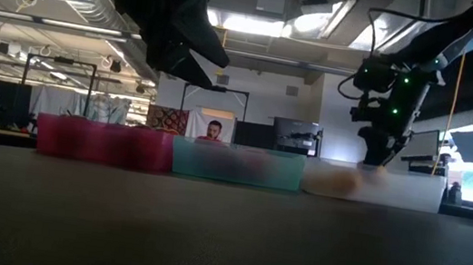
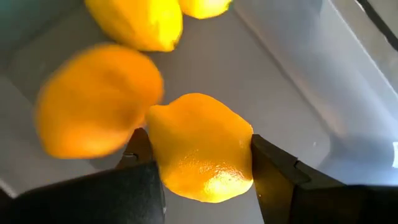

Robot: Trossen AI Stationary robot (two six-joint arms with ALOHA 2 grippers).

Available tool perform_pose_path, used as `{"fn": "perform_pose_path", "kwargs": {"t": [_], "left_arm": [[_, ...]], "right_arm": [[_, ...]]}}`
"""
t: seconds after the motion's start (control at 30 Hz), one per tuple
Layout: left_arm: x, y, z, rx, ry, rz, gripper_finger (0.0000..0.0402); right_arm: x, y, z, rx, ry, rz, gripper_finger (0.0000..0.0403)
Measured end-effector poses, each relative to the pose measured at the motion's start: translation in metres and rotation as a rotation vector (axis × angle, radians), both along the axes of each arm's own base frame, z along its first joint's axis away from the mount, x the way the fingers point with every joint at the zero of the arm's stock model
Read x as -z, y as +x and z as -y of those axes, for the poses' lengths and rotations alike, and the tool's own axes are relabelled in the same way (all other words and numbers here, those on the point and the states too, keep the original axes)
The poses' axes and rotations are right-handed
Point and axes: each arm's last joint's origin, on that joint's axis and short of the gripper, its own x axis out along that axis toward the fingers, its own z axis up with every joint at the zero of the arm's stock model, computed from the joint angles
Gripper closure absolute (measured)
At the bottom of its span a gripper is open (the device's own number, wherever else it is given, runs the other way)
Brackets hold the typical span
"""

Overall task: Sort produce into baskets
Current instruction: Put the lemon into the white bin, then put the red bell pepper into the green bin

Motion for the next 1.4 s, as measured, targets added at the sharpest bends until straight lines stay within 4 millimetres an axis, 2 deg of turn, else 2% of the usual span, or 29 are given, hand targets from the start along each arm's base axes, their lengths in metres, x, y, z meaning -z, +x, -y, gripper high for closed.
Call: {"fn": "perform_pose_path", "kwargs": {"t": [0.13,0.33,0.63,0.87,1.0,1.23,1.4], "left_arm": [[0.000,0.000,0.000,-0.001,0.000,0.000,0.0021],[0.000,0.000,0.000,-0.007,0.002,0.001,0.0021],[0.000,0.000,-0.001,-0.009,0.003,0.002,0.0021],[0.000,0.000,-0.001,-0.009,0.003,0.001,0.0021],[0.000,0.000,-0.001,-0.009,0.003,0.002,0.0021],[0.000,0.000,-0.001,-0.008,0.004,0.001,0.0021],[0.000,0.000,-0.001,-0.007,0.005,0.001,0.0021]], "right_arm": [[-0.003,-0.001,-0.001,0.000,-0.012,0.009,0.0281],[-0.006,0.003,0.011,0.057,-0.111,0.059,0.0281],[0.021,0.014,0.030,0.097,-0.127,0.059,0.0281],[0.032,0.019,0.038,0.119,-0.187,0.010,0.0275],[0.033,0.018,0.037,0.124,-0.184,-0.010,0.0242],[0.033,0.016,0.035,0.101,-0.168,-0.043,0.0154],[0.018,0.011,0.022,0.082,-0.152,-0.060,0.0126]]}}
